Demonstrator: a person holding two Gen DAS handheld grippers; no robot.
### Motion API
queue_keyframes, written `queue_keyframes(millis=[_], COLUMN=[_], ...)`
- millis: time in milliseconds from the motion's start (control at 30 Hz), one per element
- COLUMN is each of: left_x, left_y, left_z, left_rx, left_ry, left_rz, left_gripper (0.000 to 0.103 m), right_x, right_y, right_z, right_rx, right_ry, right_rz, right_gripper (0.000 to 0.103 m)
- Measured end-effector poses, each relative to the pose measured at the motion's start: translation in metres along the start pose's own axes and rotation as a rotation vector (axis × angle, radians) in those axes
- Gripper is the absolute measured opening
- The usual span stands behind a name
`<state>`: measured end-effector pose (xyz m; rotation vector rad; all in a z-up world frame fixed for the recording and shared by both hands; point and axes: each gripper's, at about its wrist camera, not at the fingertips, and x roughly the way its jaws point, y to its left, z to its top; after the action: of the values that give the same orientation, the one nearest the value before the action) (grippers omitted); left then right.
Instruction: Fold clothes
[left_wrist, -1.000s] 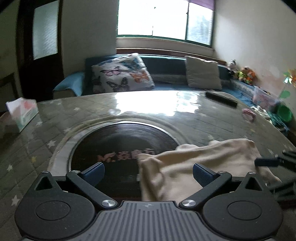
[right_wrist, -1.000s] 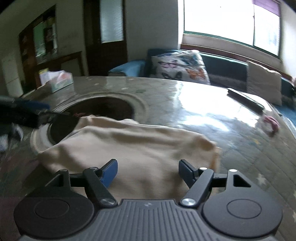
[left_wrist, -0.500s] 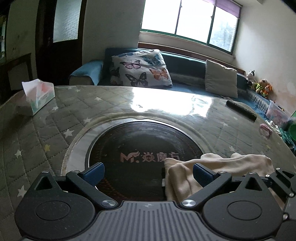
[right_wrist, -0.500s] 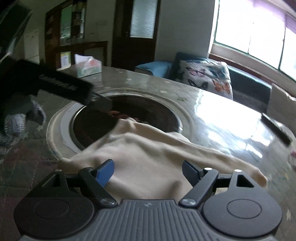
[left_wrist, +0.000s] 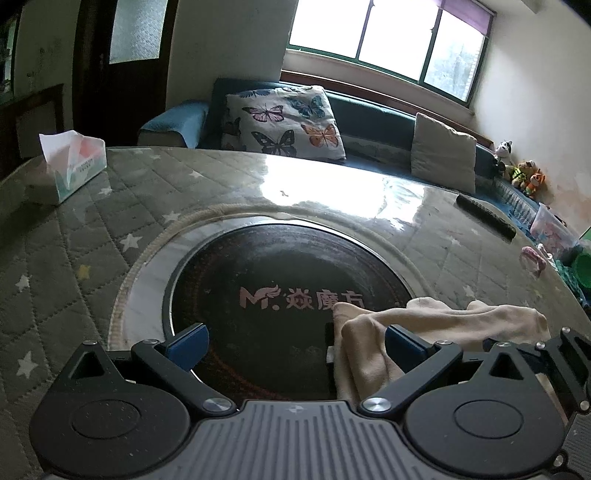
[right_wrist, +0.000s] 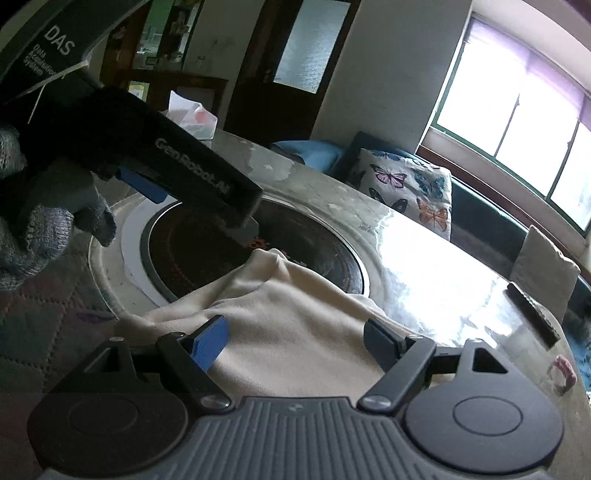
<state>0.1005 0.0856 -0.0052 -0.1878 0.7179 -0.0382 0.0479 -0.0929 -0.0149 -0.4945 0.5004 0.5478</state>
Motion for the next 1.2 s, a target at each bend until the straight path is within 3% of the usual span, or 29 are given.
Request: queue_keyframes(millis=[733, 900, 1033, 1200], left_x=[0.011, 0.014, 0.012, 0.009], left_y=[0.000, 0.000, 0.000, 0.002], left_z=[0.002, 0.005, 0.006, 0.006], left_rx=[-0.001, -0.007, -0.008, -0.031], left_ry=[0.030, 0.032, 0.036, 0.047], left_rz=[0.026, 0.035, 0.024, -0.013], left_gripper=[0.103, 0.103, 0.103, 0.103], right_x=[-0.015, -0.034, -0.042, -0.033], right_y=[0.000, 0.006, 0.029, 0.054], right_z=[0.004, 0.002, 0.000, -0.002], right_rx=[0.004, -0.048, -0.151, -0.248], right_ry=[-0.035, -0.044, -0.049, -0.037], right_rz=[0.090, 0.196, 0.280, 0.262], right_gripper=[0.084, 0.076, 0.062, 0.047])
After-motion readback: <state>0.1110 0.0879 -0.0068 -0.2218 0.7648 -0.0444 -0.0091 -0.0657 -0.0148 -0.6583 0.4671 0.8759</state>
